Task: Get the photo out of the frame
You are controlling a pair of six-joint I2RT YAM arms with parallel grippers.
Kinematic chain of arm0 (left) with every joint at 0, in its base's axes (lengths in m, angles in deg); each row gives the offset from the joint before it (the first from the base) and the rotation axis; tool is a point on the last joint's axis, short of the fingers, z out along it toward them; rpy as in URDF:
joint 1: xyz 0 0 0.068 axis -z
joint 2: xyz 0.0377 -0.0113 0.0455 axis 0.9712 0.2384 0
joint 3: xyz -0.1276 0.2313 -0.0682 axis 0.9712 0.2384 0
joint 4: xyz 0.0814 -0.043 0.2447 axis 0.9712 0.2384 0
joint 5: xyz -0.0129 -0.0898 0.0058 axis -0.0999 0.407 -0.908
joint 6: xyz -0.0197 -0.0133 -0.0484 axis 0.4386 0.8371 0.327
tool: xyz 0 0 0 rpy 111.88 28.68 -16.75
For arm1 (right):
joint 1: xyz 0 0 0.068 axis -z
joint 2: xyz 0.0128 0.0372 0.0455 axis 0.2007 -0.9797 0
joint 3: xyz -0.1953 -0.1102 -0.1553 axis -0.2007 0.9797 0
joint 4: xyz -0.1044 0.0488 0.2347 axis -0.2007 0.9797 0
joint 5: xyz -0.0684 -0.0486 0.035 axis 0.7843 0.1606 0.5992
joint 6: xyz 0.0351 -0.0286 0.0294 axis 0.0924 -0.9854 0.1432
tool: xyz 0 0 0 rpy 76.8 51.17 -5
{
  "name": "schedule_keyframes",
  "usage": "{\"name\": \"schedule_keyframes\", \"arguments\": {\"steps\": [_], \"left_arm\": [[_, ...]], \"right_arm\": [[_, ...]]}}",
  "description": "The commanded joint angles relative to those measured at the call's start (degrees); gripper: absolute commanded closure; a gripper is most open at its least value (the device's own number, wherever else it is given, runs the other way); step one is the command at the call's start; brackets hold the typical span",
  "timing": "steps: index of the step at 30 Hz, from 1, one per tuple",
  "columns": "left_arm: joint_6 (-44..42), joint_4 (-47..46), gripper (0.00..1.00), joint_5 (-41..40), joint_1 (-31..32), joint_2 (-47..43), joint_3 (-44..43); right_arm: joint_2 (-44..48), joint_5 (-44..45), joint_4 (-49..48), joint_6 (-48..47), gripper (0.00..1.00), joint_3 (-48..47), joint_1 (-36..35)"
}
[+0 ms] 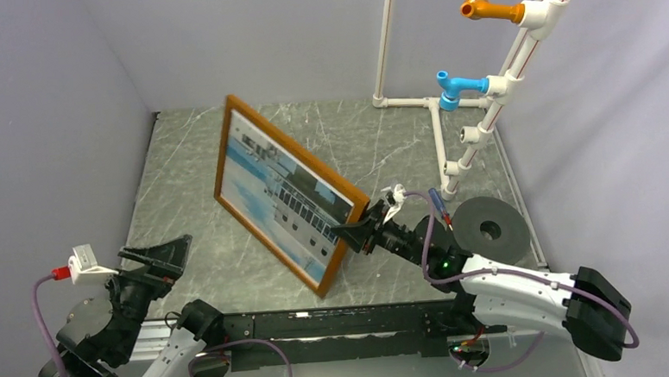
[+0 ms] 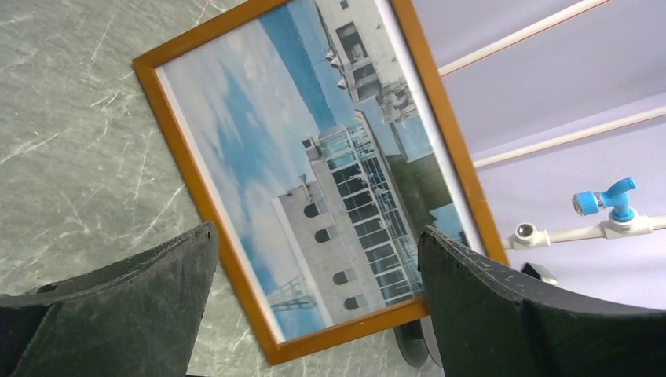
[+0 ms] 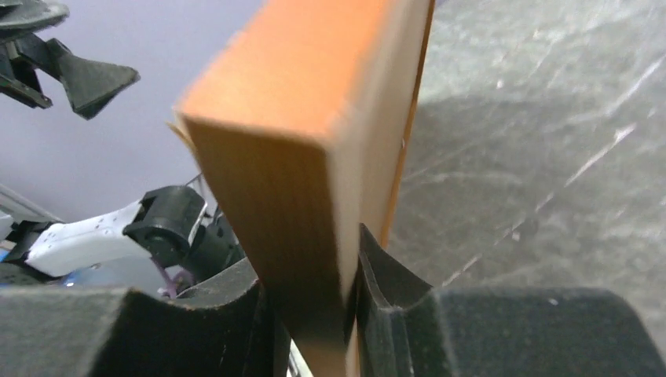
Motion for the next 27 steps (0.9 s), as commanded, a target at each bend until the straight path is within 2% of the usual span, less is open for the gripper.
{"name": "schedule_keyframes", "arguments": {"steps": [1,5,13,22,27], "left_arm": [[-1.32,-2.31,0.01,1.20,0.11,1.90,0.12],[-1.25,-2.49,0.01,1.54,0.04,2.13,0.43],[-0.40,-1.64,0.01,1.93,0.11,1.22,1.24],[-0.19,-0.84,0.01,2.12,0.03,0.62,1.12],[0.01,-0.60,0.01,2.43,0.08,0.26,1.63]], "right_arm": [[-4.66,-17.17,-5.78,15.49,1.00,6.07,6.35],[-11.75,-24.43,-11.88,20.27,1.00,7.08,12.23],[-30.22,-36.74,-32.76,29.52,1.00,9.87,24.14],[-59.49,-46.37,-56.39,43.75,1.00,4.60,26.83],[-64.84,-48.33,-56.01,45.34,1.00,2.90,26.89]]}}
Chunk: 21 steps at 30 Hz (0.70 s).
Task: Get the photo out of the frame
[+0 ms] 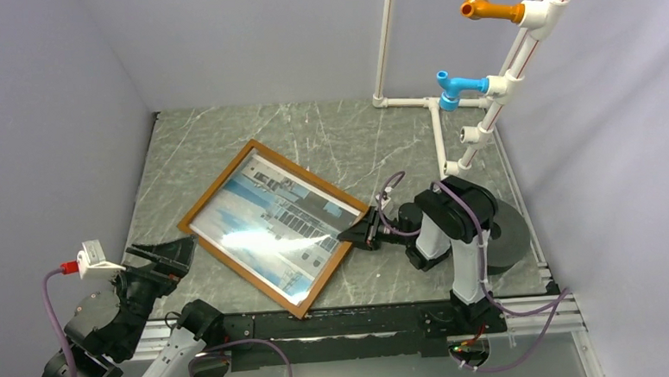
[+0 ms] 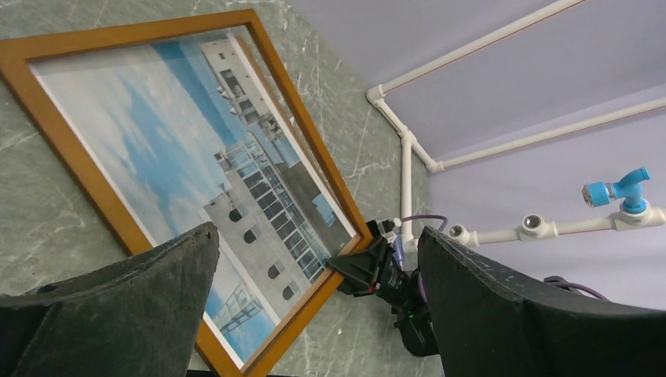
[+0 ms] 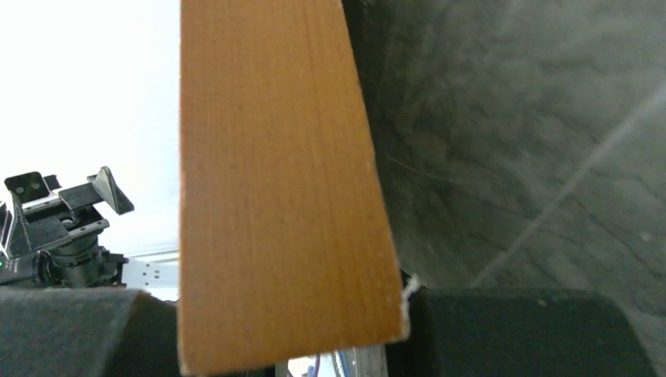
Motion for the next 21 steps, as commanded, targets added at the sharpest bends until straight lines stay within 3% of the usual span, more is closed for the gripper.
{"name": "schedule_keyframes", "arguments": {"steps": [1,8,21], "left_arm": [[-0.09,0.14,0.01,0.97,0.09,-0.53,0.32],[-0.07,-1.26,0.01,1.59,0.13,-0.35,1.40],[-0.16,-0.31,0.01,1.73,0.10,0.18,0.80]], "right_arm": [[-1.89,-10.42,-9.89,-3.91,1.00,-0.07,-1.26],[4.80,-10.24,6.53,-10.79,1.00,-0.03,-1.16],[2.27,-8.14,9.41,-9.85,1.00,-1.86,-0.31]]}}
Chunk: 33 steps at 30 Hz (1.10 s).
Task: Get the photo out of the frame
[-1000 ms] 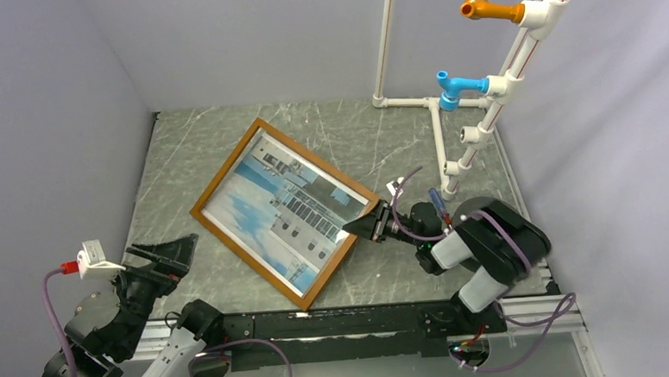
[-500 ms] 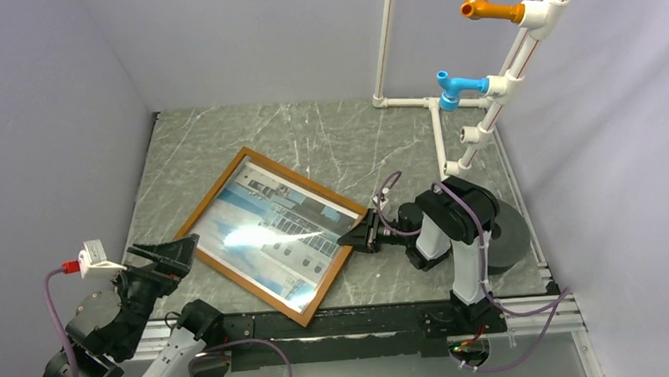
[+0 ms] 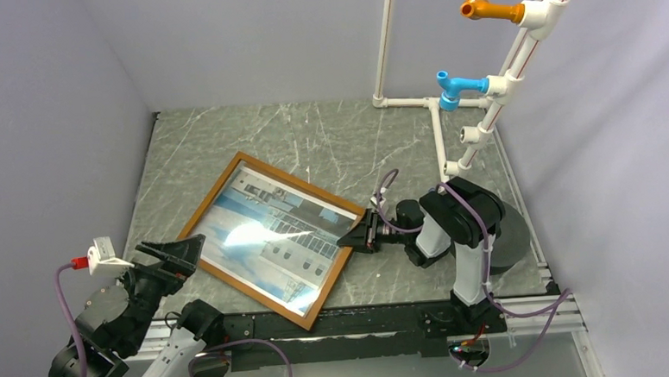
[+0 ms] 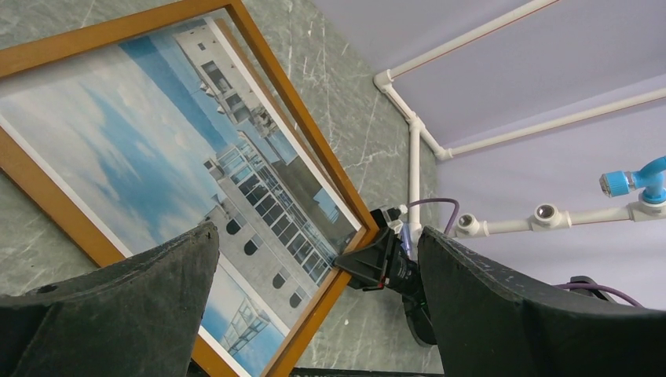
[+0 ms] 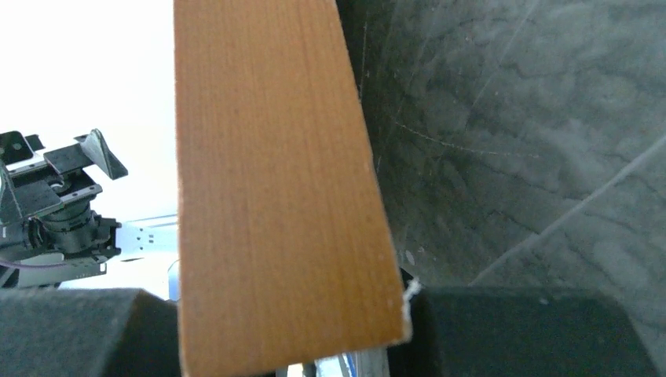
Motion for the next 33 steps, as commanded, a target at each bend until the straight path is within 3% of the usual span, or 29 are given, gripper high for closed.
{"name": "schedule_keyframes", "arguments": {"steps": [1,8,9,13,15,16,21,27,30,33], "left_arm": [[-0.35,0.39,0.01,-0.07,0.11,0.24,-1.71],[0.10,-1.08,0.01,0.73,0.10,-0.55,0.21],[0.15,-1.16,0.01,0.90,0.07,-0.45,0.37],[0.02,-0.98,0.01,1.23,0.08,-0.04,0.22],[-0.07,-0.70,0.01,1.15,0.11,-0.15,-0.08],[-0.13,-0.47,0.00,0.98,0.11,-0.20,-0.36],[-0.33,-0.35,0.01,-0.32,0.25,-1.08,0.16],[-0.70,-2.65,0.01,0.50,0.28,-0.42,1.85],[-0.97,-3.08,0.01,1.18,0.28,0.48,2.01],[-1.15,-2.95,0.01,1.67,0.24,0.89,2.01]], "right_arm": [[0.54,-2.05,3.40,-7.92,1.00,-0.98,-0.04],[5.69,2.61,20.40,-15.05,1.00,-2.96,0.49],[6.70,3.62,22.71,-15.73,0.96,-3.23,0.57],[13.20,11.22,38.62,-20.41,0.55,-4.41,0.49],[18.24,16.84,49.27,-22.19,0.07,-4.20,0.32],[22.11,19.63,53.17,-22.93,0.01,-3.73,0.16],[37.54,32.02,70.67,-24.02,0.00,-2.03,-1.90],[52.20,42.60,81.45,-18.69,0.00,-1.97,-10.30],[55.38,55.55,88.87,-13.27,0.00,-6.80,-19.15],[53.47,53.98,89.25,-13.98,0.00,-10.75,-21.98]]}}
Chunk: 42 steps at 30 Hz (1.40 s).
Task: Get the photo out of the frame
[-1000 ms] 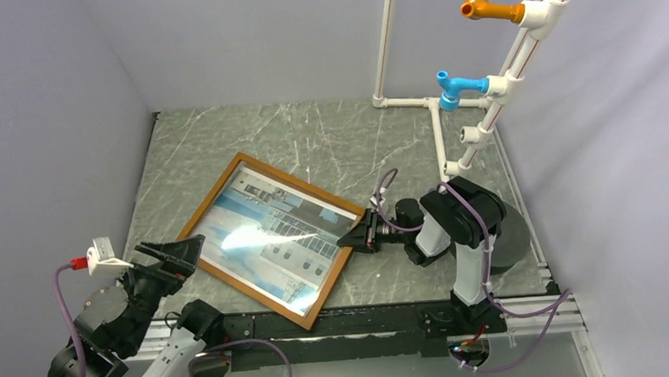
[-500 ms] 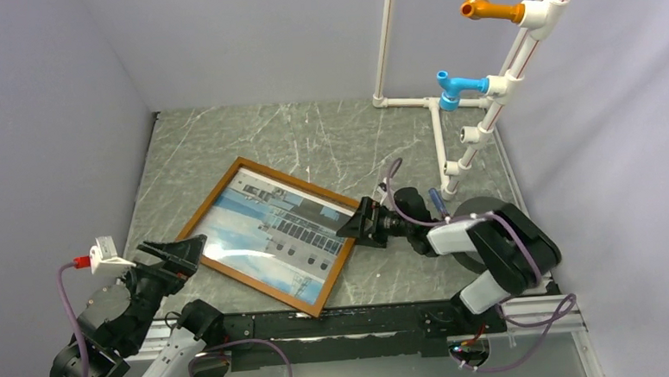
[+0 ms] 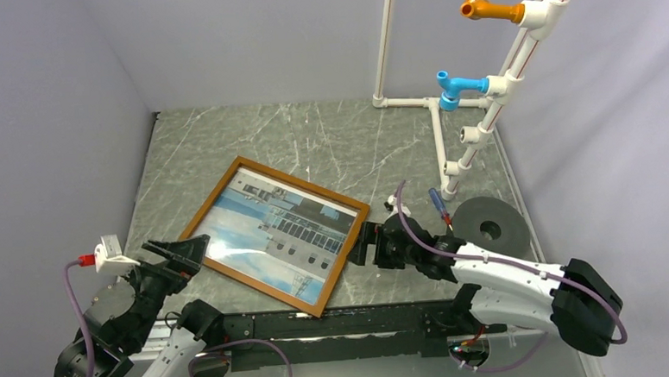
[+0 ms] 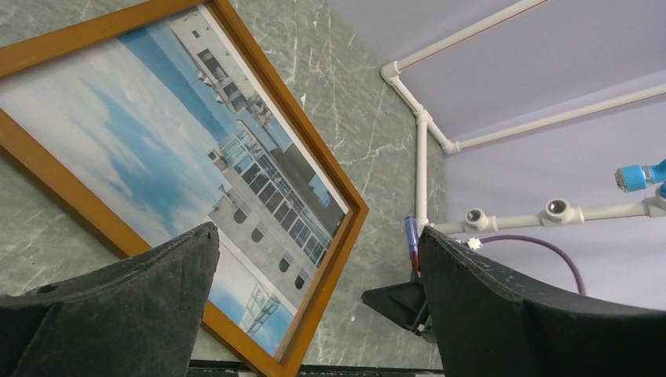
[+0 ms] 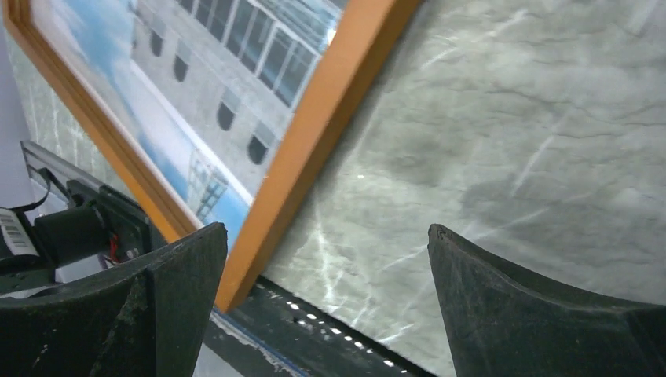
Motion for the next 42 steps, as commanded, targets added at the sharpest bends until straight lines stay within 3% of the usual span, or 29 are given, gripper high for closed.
{"name": "schedule_keyframes", "arguments": {"steps": [1,6,10,13,22,26,32,35,42], "left_arm": [[-0.94,-2.35,0.01,1.23,0.11,1.28,0.04],[-0.56,-2.20,0.01,1.27,0.12,0.05,0.58],[-0.15,-3.58,0.00,2.66,0.18,-0.70,1.44],[-0.42,-4.83,0.01,4.34,0.17,0.08,2.31],[-2.05,-5.36,0.00,4.69,0.15,0.79,2.18],[-2.24,-4.40,0.01,3.77,0.11,-0.06,1.71],[-2.01,-3.09,0.01,3.00,0.15,-1.36,1.34],[-1.83,-2.68,0.01,2.85,0.17,-1.79,1.19],[-1.72,-2.31,0.01,2.68,0.18,-1.89,1.09]], "right_arm": [[-2.12,5.84,5.83,2.91,0.00,-7.54,-3.40],[-10.19,4.10,4.48,10.49,0.01,-9.77,-5.41],[-17.59,8.83,6.25,13.26,0.10,-14.11,-9.11],[-22.75,10.82,9.05,15.21,0.11,-17.31,-10.79],[-28.14,10.49,7.14,21.74,0.16,-17.84,-12.92],[-28.54,9.47,4.52,23.65,0.35,-16.20,-12.85],[-28.56,9.39,4.61,26.09,0.39,-15.89,-12.97],[-27.14,9.30,3.31,26.87,0.54,-14.78,-12.92],[-25.63,8.16,1.77,27.72,0.68,-14.33,-12.89]]}}
